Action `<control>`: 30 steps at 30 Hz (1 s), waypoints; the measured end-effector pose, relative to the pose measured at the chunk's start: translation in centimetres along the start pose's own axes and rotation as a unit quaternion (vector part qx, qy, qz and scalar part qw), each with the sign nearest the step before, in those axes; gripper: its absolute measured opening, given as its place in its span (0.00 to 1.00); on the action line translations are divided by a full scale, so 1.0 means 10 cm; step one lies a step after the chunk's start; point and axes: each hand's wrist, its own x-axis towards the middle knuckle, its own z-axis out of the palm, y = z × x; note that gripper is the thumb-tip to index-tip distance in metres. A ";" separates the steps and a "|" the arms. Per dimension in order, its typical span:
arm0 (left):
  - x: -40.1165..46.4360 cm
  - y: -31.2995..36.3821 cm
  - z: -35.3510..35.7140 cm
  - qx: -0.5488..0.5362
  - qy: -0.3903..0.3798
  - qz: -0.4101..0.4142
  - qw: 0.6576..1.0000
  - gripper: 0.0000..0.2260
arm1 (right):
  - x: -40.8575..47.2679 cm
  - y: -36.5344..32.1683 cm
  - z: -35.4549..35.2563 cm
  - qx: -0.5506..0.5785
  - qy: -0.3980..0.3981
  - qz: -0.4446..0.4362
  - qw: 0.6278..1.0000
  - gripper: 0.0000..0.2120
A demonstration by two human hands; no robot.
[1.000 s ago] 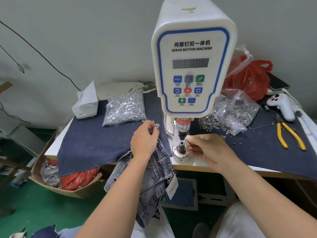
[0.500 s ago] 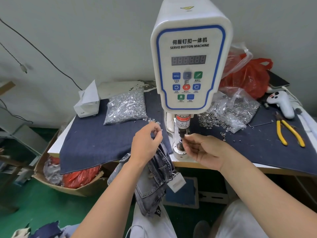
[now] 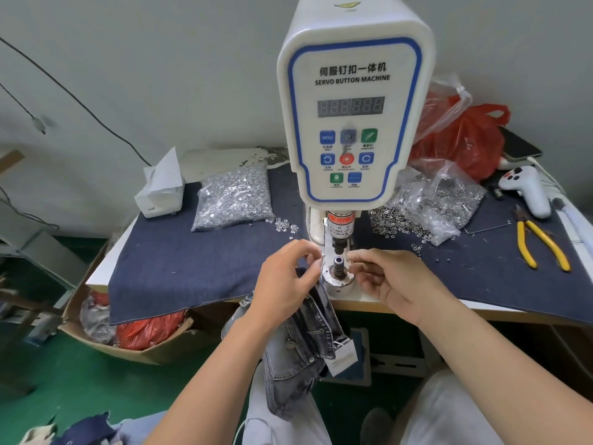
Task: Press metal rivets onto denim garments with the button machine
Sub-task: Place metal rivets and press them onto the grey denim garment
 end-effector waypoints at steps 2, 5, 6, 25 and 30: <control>-0.04 0.02 0.00 -0.014 -0.020 0.021 0.999 0.05 | -0.04 0.03 -0.03 -0.078 0.012 -0.033 0.996 0.07; -0.08 0.06 0.03 -0.036 -0.057 0.041 0.997 0.04 | -0.11 0.07 -0.04 -0.129 -0.032 -0.031 0.991 0.07; -0.08 0.08 0.04 -0.041 -0.070 0.040 0.996 0.04 | -0.12 0.07 -0.04 -0.133 -0.046 -0.027 0.990 0.07; -0.08 0.06 -0.02 -0.051 -0.050 -0.076 0.995 0.05 | 0.01 -0.03 0.07 -0.451 0.047 -0.298 0.840 0.07; -0.05 0.03 -0.07 -0.068 -0.017 -0.126 0.990 0.05 | 0.07 -0.03 0.10 -0.530 0.065 -0.340 0.774 0.13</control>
